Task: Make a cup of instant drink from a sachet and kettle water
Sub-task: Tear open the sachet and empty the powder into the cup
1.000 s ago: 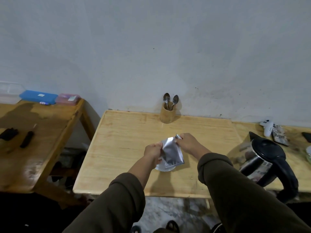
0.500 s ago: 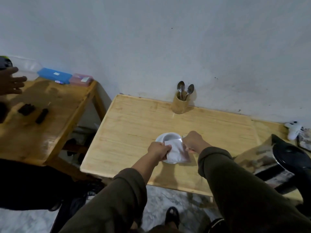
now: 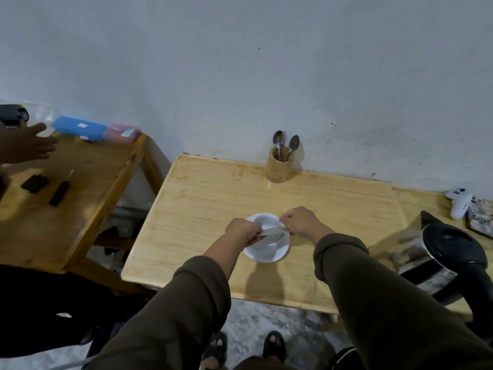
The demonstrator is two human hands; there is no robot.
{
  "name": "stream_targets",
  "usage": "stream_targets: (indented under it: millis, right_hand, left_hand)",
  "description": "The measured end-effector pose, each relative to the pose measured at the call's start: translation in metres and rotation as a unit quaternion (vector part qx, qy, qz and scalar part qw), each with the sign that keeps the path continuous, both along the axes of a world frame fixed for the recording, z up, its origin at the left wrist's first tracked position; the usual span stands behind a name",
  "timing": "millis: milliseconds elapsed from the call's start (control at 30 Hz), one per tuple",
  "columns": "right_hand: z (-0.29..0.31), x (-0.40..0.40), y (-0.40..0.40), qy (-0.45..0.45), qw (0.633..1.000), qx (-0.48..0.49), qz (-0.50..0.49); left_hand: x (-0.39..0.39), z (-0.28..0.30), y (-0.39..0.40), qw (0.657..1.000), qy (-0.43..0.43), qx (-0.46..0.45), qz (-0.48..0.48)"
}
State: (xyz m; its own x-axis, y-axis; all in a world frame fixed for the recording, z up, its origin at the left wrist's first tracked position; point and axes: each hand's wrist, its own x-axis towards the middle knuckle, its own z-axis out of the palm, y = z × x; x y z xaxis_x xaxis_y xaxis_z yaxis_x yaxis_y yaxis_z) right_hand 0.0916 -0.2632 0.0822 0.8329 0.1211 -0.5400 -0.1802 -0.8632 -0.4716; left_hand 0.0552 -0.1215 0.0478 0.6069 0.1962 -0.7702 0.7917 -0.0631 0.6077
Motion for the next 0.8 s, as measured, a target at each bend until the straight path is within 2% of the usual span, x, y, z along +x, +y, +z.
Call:
stream_targets:
  millis: [133,400,600,667,800]
  right_hand:
    - [-0.001,0.001,-0.003,-0.004,1.000,0.008,0.024]
    - [0.008,-0.005,-0.009,-0.014,0.993,0.108,0.041]
    - [0.006,-0.006,-0.007,-0.092,0.992,0.080,0.030]
    - [0.005,-0.006,-0.007,-0.109,0.991,0.068,0.029]
    - [0.004,-0.007,-0.004,-0.118,0.991,0.056,0.020]
  left_hand:
    - [0.006,0.006,0.005,1.000,0.012,-0.023,0.001]
    - [0.015,0.014,0.011,0.999,0.017,-0.044,0.000]
    - [0.010,0.022,0.014,0.993,-0.020,-0.105,0.050]
    - [0.008,0.020,0.017,0.994,-0.020,-0.097,0.050]
    - [0.005,0.018,0.020,0.999,-0.035,-0.018,-0.004]
